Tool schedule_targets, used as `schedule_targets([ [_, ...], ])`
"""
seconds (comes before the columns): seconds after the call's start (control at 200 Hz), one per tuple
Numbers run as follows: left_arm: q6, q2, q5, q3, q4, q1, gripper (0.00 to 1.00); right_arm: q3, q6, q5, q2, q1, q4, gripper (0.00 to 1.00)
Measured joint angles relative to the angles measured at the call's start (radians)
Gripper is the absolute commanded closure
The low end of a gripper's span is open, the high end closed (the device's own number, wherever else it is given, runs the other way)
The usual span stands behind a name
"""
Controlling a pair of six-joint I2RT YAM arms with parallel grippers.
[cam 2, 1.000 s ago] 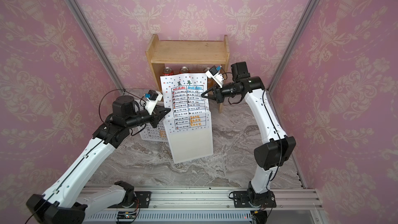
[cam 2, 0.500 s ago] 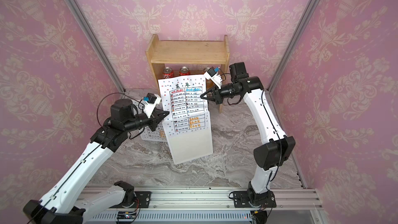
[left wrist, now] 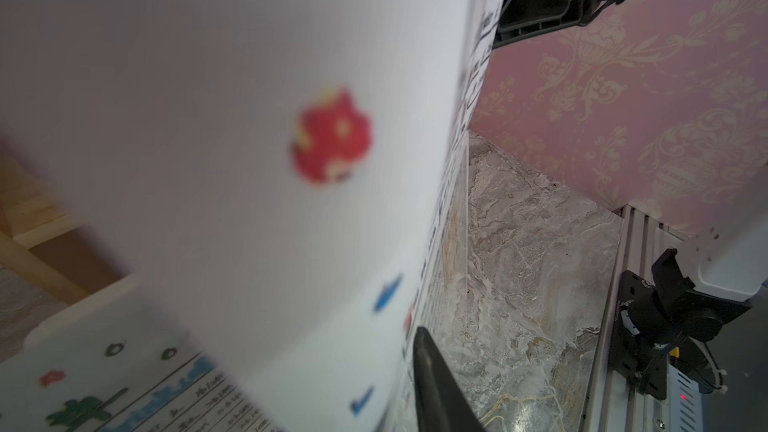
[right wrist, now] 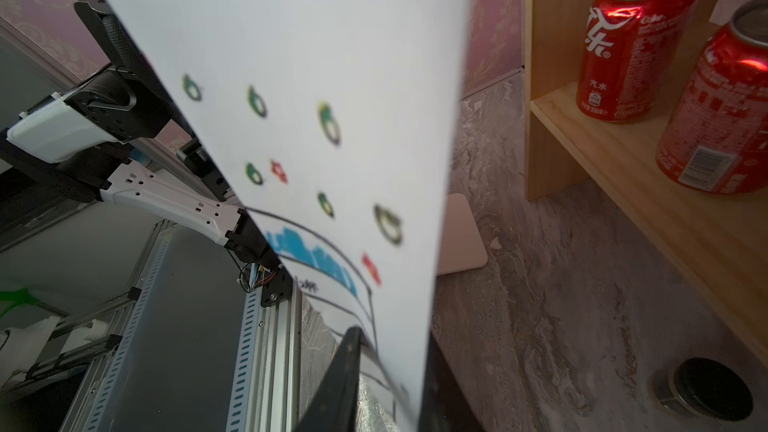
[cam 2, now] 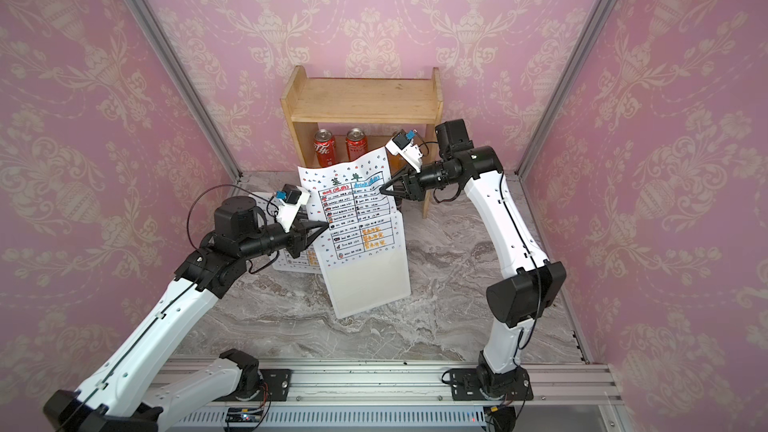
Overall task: Insert the menus into the narrow rack
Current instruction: Insert the menu into the narrow rack.
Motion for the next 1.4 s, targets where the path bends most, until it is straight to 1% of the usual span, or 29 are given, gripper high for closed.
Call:
schedule_targets([
  [0.04, 0.0, 0.005, -0.002, 0.005, 0.0, 0.0, 0.6, 0.013, -0.001, 0.001, 0.01, 0.005, 0.0, 0.76],
  [0.115, 0.009, 0.024, -0.009, 0.032, -0.004, 0.0, 0.6, 0.043, 0.0, 0.002, 0.034, 0.009, -0.008, 0.76],
  [0.265, 0.052, 0.079, -0.038, 0.146, -0.012, 0.0, 0.61, 0.098, -0.002, 0.008, 0.071, 0.009, -0.033, 0.76],
  [0.39, 0.082, 0.1, -0.055, 0.206, -0.014, 0.0, 0.68, 0.125, -0.006, 0.009, 0.072, 0.009, -0.05, 0.76],
  [0.455, 0.097, 0.1, -0.058, 0.216, -0.022, 0.0, 0.73, 0.137, -0.008, 0.009, 0.072, 0.009, -0.055, 0.77],
  [0.585, 0.117, 0.097, -0.064, 0.216, -0.041, 0.0, 0.83, 0.146, -0.016, 0.009, 0.072, 0.009, -0.062, 0.77],
  [0.62, 0.123, 0.096, -0.066, 0.216, -0.046, 0.0, 0.84, 0.146, -0.02, 0.009, 0.072, 0.009, -0.064, 0.78],
  [0.745, 0.127, 0.085, -0.072, 0.213, -0.05, 0.001, 0.9, 0.146, -0.032, 0.008, 0.072, 0.009, -0.078, 0.88],
  [0.956, 0.127, 0.07, -0.073, 0.197, -0.054, 0.001, 0.93, 0.097, -0.034, 0.008, 0.066, 0.008, -0.073, 0.95],
  [1.281, 0.109, 0.058, -0.071, 0.139, -0.054, 0.001, 1.0, 0.026, -0.034, 0.008, 0.041, -0.003, -0.058, 0.97],
  [1.401, 0.096, 0.039, -0.069, 0.114, -0.052, 0.001, 1.0, 0.006, -0.034, 0.007, 0.029, -0.002, -0.051, 0.97],
])
